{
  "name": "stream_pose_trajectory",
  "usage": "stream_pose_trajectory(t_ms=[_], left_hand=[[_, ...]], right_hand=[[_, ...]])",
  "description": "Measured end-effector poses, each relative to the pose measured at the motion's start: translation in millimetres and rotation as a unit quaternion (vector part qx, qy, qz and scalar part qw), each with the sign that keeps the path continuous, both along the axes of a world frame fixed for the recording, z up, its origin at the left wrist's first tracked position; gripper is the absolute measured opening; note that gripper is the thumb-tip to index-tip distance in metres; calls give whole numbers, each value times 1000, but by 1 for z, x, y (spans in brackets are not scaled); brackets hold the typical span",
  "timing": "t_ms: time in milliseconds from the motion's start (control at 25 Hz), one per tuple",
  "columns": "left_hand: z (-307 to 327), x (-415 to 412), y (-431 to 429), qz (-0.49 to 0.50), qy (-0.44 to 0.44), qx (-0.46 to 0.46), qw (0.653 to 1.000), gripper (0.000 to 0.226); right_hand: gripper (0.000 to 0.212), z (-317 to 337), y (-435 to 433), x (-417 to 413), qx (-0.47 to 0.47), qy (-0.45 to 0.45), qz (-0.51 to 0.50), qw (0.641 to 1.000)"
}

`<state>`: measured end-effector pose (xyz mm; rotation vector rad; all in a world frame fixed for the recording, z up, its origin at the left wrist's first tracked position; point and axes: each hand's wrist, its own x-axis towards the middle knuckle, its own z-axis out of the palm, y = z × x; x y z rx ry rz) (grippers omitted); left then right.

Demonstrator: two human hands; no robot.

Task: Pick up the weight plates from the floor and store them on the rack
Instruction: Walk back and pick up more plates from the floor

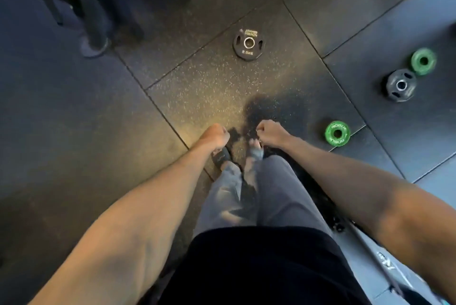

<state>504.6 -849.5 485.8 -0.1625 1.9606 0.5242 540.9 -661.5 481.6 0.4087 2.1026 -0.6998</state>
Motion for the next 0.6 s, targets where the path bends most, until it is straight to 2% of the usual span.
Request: stream_pose_trajectory(t_ms=[120,320,440,600], left_hand=[[-30,-106,21,-22,13,-6,1000,25],[-99,-260,84,-103,37,2,994,12],[-160,-334,126,-125,39,-16,991,20],[-264,-402,168,-89,1,-54,995,25]], right_hand=[[26,-34,9,-81,-8,6,-43,999],[25,-111,37,-201,-37,-2,-121,992],[29,-168,57,-264,-37,-23,-145,988],[29,-267,89,-329,-2,-37,-246,968]])
